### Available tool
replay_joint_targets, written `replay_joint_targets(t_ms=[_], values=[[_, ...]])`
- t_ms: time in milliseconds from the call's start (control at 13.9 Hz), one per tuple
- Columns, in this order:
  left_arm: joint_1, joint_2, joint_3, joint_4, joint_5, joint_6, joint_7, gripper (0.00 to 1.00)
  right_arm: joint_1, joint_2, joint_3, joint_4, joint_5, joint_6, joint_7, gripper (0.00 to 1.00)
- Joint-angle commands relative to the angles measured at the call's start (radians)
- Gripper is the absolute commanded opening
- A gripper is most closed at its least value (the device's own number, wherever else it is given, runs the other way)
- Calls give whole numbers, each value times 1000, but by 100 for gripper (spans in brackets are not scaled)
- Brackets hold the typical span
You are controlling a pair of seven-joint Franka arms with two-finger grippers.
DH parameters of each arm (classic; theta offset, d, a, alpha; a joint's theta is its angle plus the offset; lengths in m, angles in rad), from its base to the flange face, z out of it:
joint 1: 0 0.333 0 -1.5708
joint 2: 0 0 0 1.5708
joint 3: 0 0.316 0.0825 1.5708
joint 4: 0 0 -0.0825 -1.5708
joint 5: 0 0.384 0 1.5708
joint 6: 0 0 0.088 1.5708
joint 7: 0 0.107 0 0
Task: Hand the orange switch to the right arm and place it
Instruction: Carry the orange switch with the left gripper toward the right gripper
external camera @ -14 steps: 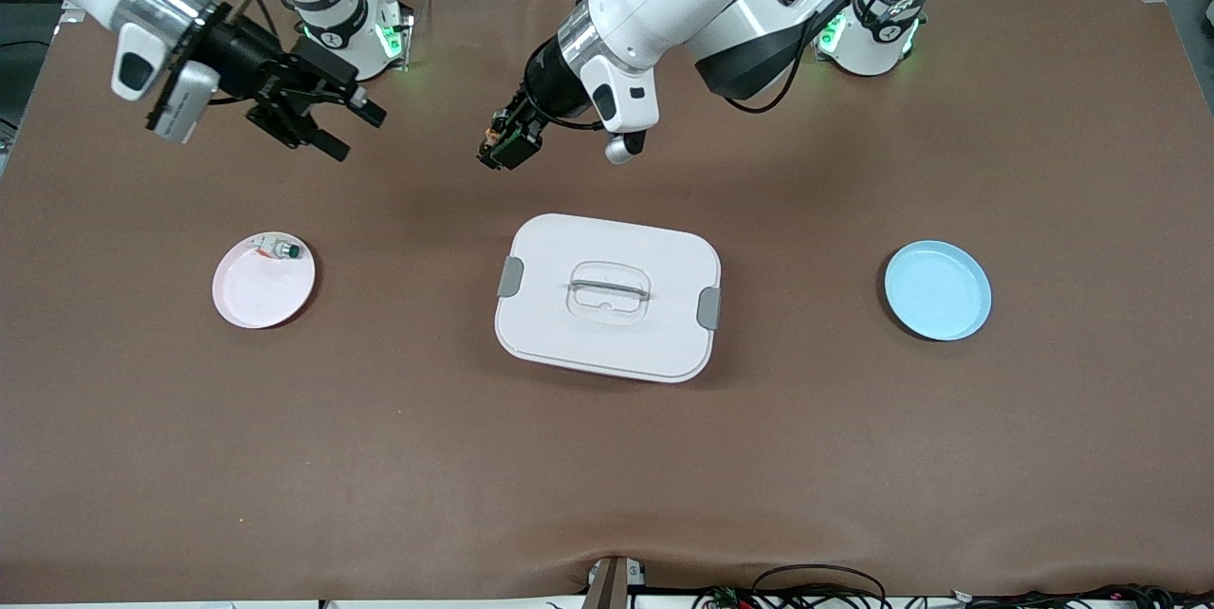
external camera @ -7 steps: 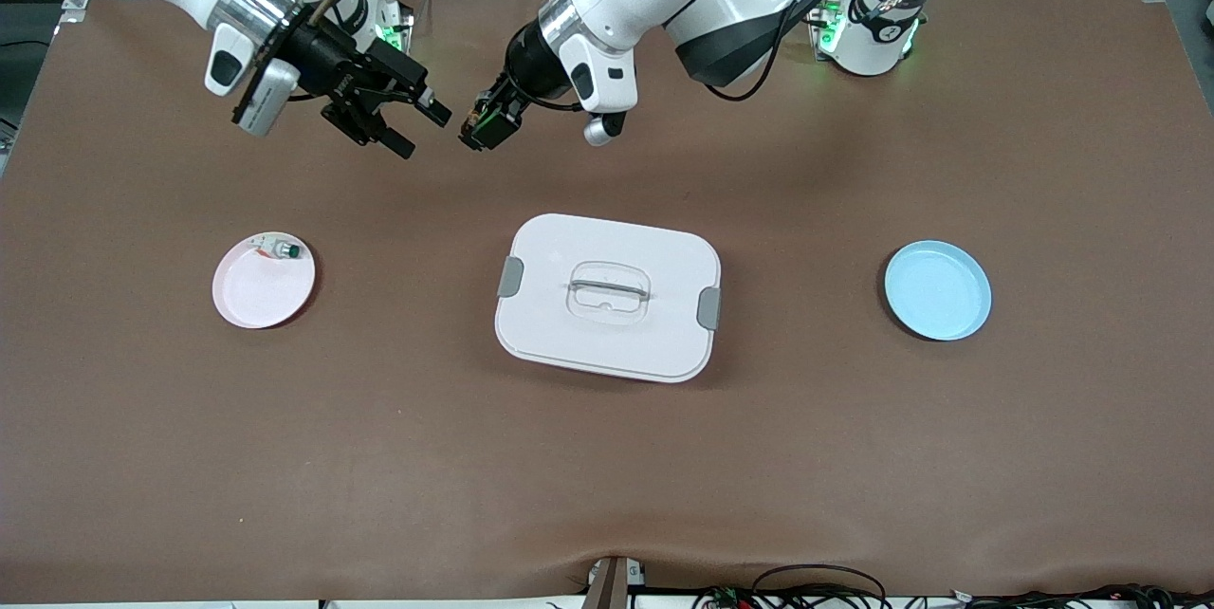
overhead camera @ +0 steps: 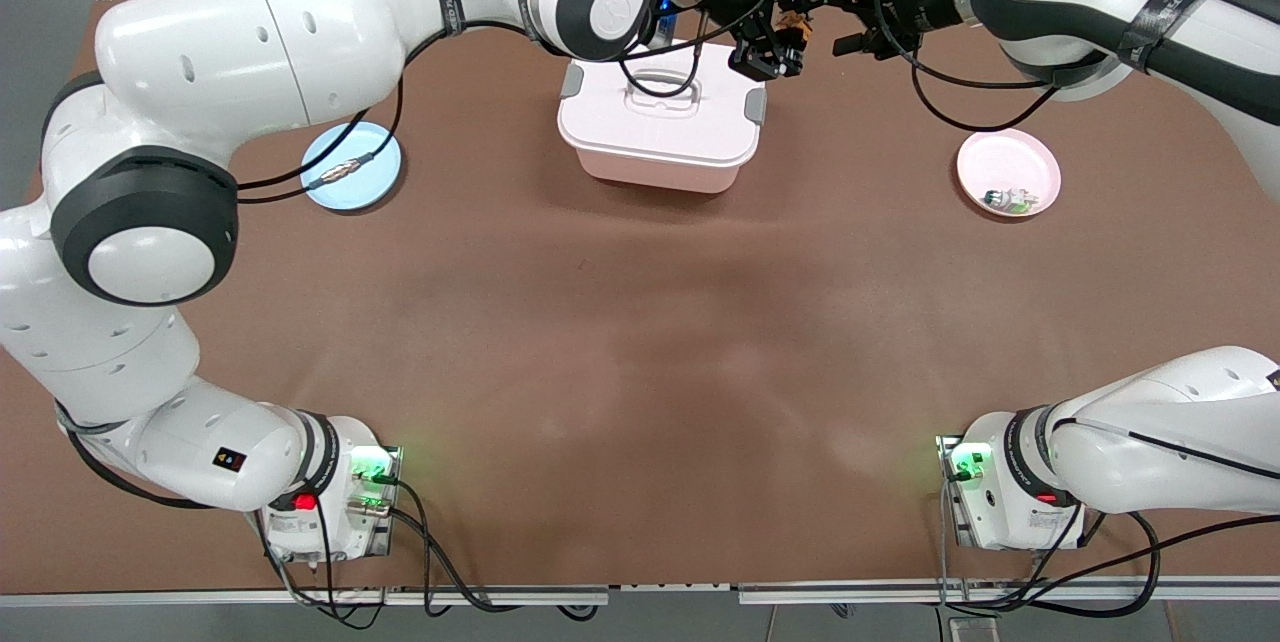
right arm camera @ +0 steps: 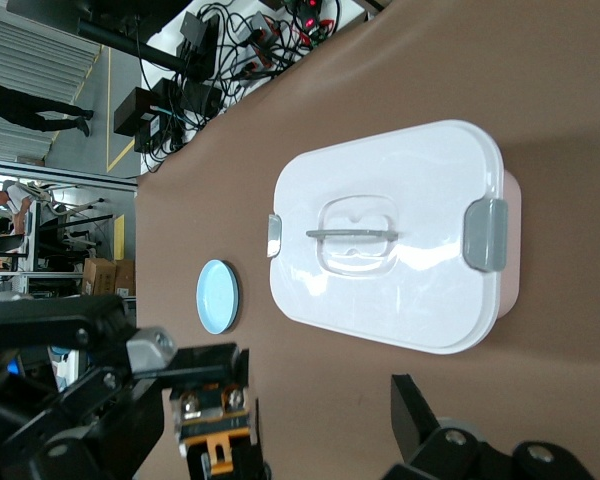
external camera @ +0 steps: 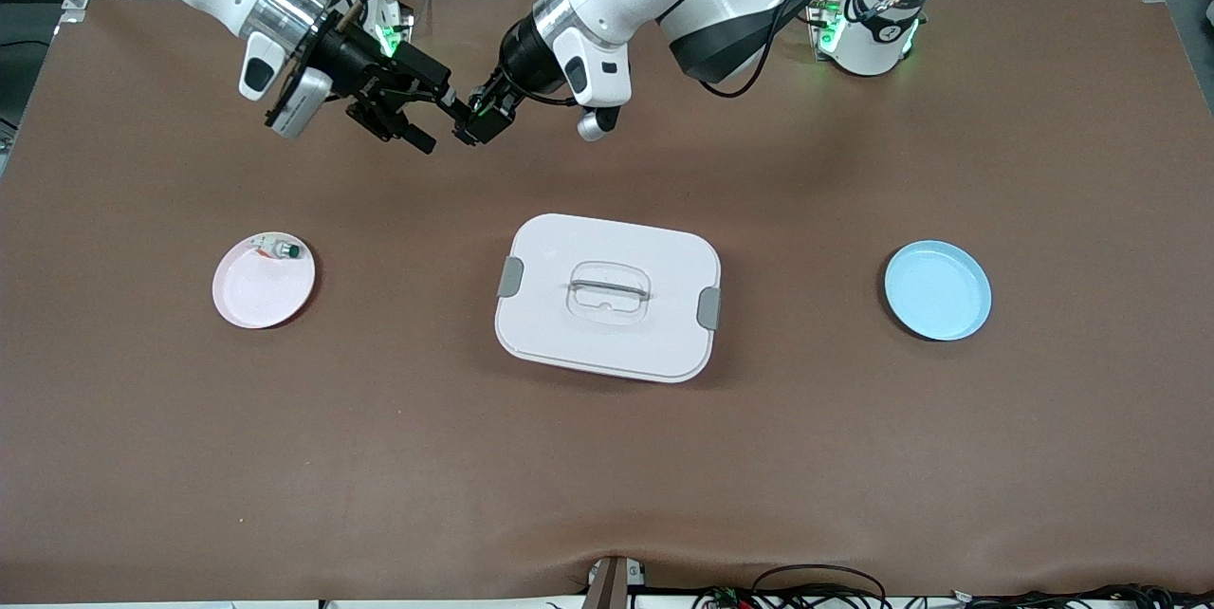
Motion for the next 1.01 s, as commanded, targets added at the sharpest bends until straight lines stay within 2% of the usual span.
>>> replay_joint_targets(t_ms=[0,935], values=[[-16,25,-3,48,38,27,-26,31,55,-20,2,-36,30,18,41,100],[-23,31,-2,44,60,27,-28,31,32,-14,2,-8,30,6,36,100]])
